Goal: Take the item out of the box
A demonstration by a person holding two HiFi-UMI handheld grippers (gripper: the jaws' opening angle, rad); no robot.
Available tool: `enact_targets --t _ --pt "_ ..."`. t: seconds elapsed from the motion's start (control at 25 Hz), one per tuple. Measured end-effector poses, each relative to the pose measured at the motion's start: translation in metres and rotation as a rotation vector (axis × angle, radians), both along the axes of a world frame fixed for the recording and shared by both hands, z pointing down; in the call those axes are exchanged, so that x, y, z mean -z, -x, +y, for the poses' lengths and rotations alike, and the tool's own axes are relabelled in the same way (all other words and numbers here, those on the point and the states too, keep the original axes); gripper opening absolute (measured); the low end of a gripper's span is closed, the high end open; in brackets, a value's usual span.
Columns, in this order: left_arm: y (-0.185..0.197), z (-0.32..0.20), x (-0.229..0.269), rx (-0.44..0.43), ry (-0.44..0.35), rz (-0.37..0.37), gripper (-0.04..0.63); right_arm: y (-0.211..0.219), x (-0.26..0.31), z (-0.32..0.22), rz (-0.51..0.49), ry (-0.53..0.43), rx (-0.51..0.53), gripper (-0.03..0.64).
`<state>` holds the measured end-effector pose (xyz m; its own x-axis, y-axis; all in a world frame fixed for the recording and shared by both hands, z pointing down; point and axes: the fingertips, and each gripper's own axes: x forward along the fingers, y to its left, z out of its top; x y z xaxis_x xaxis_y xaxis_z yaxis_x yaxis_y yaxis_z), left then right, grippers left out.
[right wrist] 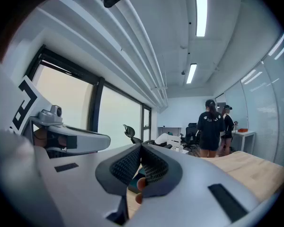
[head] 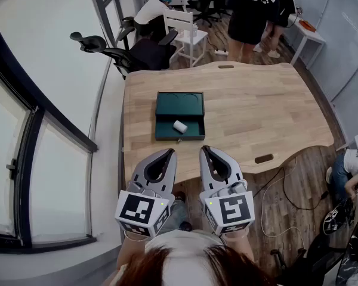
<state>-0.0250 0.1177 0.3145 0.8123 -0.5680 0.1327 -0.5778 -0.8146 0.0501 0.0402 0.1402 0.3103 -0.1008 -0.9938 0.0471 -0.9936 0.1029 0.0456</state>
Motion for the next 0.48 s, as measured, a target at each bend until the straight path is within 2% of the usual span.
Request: enact_targets --t 0.48 --pt "-0.009 -0.034 0.000 0.003 0.005 0.008 0.008 -0.009 -0.002 -0.027 -0.037 -0.015 0.012 0.023"
